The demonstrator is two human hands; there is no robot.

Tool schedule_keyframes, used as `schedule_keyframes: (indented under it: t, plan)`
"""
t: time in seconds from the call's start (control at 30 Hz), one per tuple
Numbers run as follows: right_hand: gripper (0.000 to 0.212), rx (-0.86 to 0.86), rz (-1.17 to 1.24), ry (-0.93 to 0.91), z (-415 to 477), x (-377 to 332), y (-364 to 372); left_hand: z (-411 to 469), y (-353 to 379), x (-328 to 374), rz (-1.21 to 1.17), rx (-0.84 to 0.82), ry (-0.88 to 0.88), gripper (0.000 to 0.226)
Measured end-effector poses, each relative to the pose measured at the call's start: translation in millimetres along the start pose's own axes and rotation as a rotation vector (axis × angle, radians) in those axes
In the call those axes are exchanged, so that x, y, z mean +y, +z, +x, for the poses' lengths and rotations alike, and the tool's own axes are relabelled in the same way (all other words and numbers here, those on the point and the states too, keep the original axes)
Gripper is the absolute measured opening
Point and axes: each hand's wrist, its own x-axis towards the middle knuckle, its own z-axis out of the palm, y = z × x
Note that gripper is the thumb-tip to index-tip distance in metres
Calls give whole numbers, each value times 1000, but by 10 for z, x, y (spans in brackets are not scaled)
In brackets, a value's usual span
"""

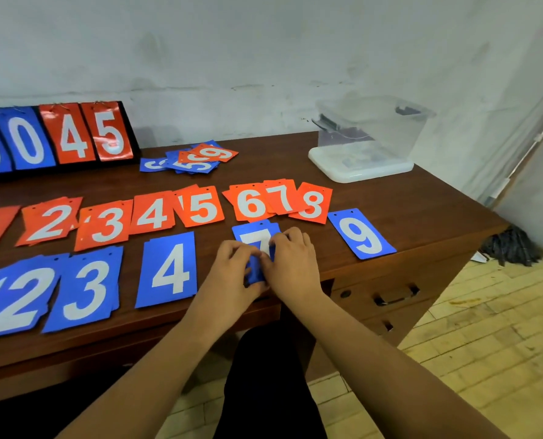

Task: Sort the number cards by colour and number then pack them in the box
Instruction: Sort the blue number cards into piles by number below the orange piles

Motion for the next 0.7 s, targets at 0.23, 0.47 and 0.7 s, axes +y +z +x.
schedule_keyframes:
  t: [0.23, 0.47, 0.7]
  plan:
    - [29, -23, 264, 8, 526, -38, -292, 500, -769, -215, 79, 101, 27, 23]
    - [33, -49, 195, -125, 1607, -428, -115, 1617, -1435, -983, 289, 193, -264, 19]
    - [46, -196, 5, -236, 2697, -781, 502, 2382, -1383, -1786, 386, 80, -264, 38]
